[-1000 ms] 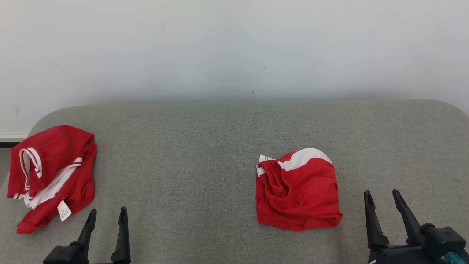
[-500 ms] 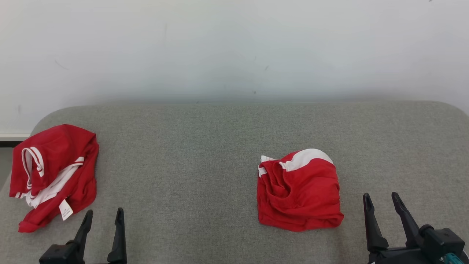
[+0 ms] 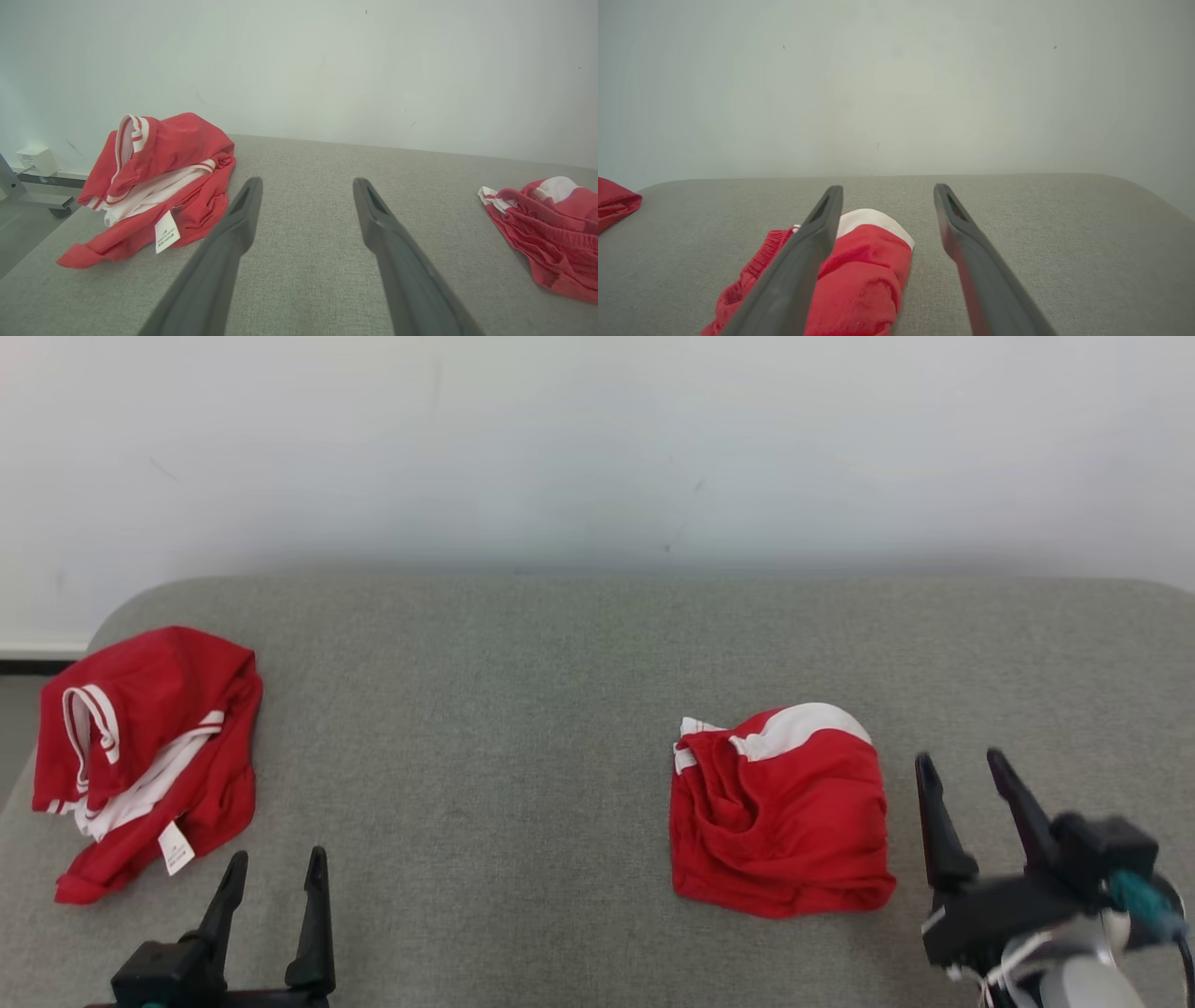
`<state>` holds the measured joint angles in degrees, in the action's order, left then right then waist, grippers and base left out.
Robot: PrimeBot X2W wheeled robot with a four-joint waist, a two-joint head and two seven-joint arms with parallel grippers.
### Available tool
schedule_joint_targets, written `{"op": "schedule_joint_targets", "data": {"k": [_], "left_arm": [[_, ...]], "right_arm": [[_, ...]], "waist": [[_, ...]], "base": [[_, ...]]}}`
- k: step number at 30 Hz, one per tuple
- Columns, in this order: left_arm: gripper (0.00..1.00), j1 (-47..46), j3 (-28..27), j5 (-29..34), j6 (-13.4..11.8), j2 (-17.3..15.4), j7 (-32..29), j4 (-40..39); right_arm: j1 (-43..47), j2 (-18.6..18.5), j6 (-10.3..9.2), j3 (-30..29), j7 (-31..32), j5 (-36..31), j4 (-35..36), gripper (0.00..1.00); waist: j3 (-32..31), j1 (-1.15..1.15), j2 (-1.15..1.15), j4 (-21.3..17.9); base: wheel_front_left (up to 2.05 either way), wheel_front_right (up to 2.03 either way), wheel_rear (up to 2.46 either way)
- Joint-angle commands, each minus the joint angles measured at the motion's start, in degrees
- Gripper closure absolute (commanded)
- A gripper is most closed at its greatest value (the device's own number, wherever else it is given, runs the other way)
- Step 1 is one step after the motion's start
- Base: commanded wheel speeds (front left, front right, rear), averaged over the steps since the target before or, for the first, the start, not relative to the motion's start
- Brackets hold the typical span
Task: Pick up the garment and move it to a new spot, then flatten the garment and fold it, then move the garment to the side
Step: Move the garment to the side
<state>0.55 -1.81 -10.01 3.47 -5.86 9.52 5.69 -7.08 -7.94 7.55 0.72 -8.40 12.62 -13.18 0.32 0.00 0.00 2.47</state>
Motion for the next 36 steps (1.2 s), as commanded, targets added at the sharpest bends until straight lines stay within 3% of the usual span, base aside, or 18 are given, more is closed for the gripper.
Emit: {"op": "schedule_joint_targets", "data": {"k": [1, 11, 25, 26, 28, 36], "left_arm": [[0.00, -1.1, 0.2, 0.1, -0.3, 0.0, 0.3, 0.0], [0.00, -4.2, 2.2, -0.1, -0.7, 0.8, 1.7, 1.7], [0.00, -6.7, 2.9, -0.7, -0.9, 0.8, 3.7, 4.8], [0.00, -6.9, 3.0, -0.8, -1.0, 0.8, 3.8, 4.9], [0.00, -7.2, 3.1, -0.8, -1.1, 0.8, 3.8, 5.2], [0.00, -9.0, 3.9, -0.7, -0.9, 0.5, 4.3, 4.5]], "right_arm": [[-3.0, -0.6, -0.15, 0.5, 0.4, -0.1, -1.8, 0.00], [-14.7, -2.9, -0.15, 1.5, 2.9, -0.3, -19.4, 0.00], [-17.2, -1.2, -0.15, 2.9, -1.0, 1.1, -37.2, 0.02], [-17.5, -1.0, -0.15, 3.3, -1.4, 1.7, -37.8, 0.41], [-18.4, -1.2, -0.15, 4.0, -1.7, 2.4, -38.8, 1.00], [-25.0, -5.5, -0.16, 9.9, -2.1, 2.4, -39.1, 1.00]], "waist": [[1.5, 0.00, 0.00, 1.0], [6.0, 0.00, 0.00, 4.9], [8.4, 0.00, 0.00, 5.5], [8.4, 0.00, 0.00, 5.4], [8.5, 0.00, 0.00, 5.1], [11.2, 0.00, 0.00, 3.6]], "base": [[0.00, 0.00, 0.00], [0.00, 0.00, 0.00], [0.00, 0.00, 0.00], [0.00, 0.00, 0.00], [0.00, 0.00, 0.00], [0.00, 0.00, 0.00]]}}
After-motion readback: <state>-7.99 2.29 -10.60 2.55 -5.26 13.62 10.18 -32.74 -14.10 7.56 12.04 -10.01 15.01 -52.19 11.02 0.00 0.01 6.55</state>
